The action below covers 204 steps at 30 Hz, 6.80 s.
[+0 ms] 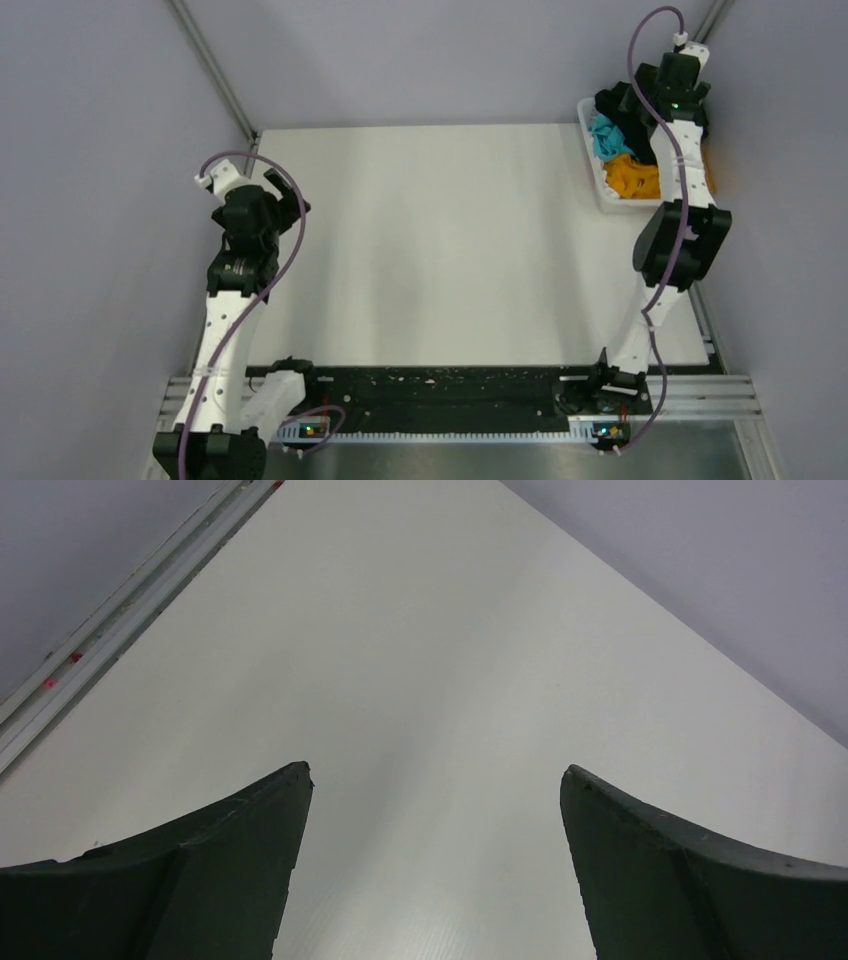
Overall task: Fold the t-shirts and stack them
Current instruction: Grab crumpled tshirt from bin with the right arm, then move the tshirt to the center of the board, then flatten out the tshirt
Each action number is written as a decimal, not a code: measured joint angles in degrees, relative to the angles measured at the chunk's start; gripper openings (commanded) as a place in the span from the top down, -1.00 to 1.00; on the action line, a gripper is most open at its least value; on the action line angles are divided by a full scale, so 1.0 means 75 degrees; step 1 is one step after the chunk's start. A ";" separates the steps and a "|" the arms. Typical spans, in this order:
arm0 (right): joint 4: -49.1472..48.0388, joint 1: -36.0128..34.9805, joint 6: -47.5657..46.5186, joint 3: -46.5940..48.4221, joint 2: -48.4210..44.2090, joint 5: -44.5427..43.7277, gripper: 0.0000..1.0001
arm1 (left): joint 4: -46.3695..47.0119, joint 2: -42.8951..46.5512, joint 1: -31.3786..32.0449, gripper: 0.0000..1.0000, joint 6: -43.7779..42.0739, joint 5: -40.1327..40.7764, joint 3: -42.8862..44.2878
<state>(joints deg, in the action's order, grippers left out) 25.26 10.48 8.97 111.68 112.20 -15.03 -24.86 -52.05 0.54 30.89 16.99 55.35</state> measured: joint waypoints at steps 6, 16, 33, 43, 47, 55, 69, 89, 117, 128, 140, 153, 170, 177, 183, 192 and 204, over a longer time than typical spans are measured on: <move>0.0353 0.0326 -0.0256 0.2355 0.2404 -0.0105 0.07 | 0.0009 0.0003 0.0000 -0.98 -0.0076 0.0079 0.0000; 0.0484 0.0460 -0.0458 0.3080 0.2958 -0.0026 1.00 | 0.0117 -0.0201 0.0000 -0.97 -0.0082 0.0125 0.0000; -0.0361 -0.1413 0.0216 0.3083 -0.0737 0.3363 1.00 | 0.0291 -0.0592 0.0000 -0.97 -0.0035 -0.0146 0.0000; -0.0539 -0.4380 0.0204 0.3069 -0.0877 0.5007 1.00 | 0.0254 -0.0041 0.0000 -0.97 0.0038 0.0006 -0.0090; -0.0717 -0.5356 0.0221 0.3066 -0.0877 0.5042 1.00 | 0.0117 0.0318 0.0000 -0.98 0.0111 0.0245 -0.0201; -0.1259 -0.5438 0.0551 -0.0318 -0.2244 0.3471 0.36 | -0.0341 0.0691 0.0000 -0.97 0.0414 0.0691 -0.0224; -0.0889 -0.3870 0.1174 -0.6545 -0.4194 0.0408 -0.98 | -0.0912 -0.0787 0.0000 -0.97 0.0997 0.0341 -0.0764; -0.1609 -0.5193 0.0082 -0.6764 -0.3209 0.1402 -0.97 | -0.0096 -0.7539 -0.0076 -0.91 -0.0804 -0.2798 0.3978; -0.1160 -0.5182 0.1329 -0.9366 -0.4983 0.1177 -0.86 | -0.1562 -1.0757 0.2034 0.95 -0.0973 -0.2713 0.7388; -0.2270 -0.5234 0.1612 -0.9375 -0.3882 0.1926 -0.60 | -0.1588 -1.0605 0.2072 1.00 -0.0705 -0.2448 0.7224; -0.2745 -0.5528 0.1623 -0.8824 -0.2812 0.2836 1.00 | -0.1040 -0.8122 0.2069 1.00 -0.0498 -0.1941 0.5936; -0.2506 -0.5409 0.0746 -0.6499 -0.5117 0.1801 1.00 | -0.0096 -0.6091 0.2177 1.00 -0.0982 -0.1912 0.6610; -0.2634 -0.4030 -0.0058 -0.1877 -0.3943 0.1915 1.00 | 0.1993 -0.7501 0.2244 1.00 -0.1151 -0.2454 1.1911; -0.2579 -0.4030 -0.0283 -0.1816 -0.4791 0.2617 1.00 | 0.2002 -0.6050 0.2279 1.00 -0.1384 -0.2565 1.1051; -0.2363 -0.4030 -0.0140 -0.2323 -0.5794 0.4304 1.00 | 0.2127 -0.3821 0.2296 1.00 -0.1807 -0.1909 0.8460; -0.1719 -0.6076 0.0131 -0.5167 -0.5368 0.7994 1.00 | 0.1909 -0.0344 0.2305 0.79 -0.0676 0.1512 0.0729; 0.0125 -0.8227 -0.1005 -0.5132 -0.1533 0.8839 -0.42 | -0.3179 -0.0586 0.2116 -0.90 0.3404 0.5030 0.0262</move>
<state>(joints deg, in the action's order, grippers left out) 26.20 -51.22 1.43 73.19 100.71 51.27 -48.71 -56.45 16.40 56.42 54.72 57.32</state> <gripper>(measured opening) 0.471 0.919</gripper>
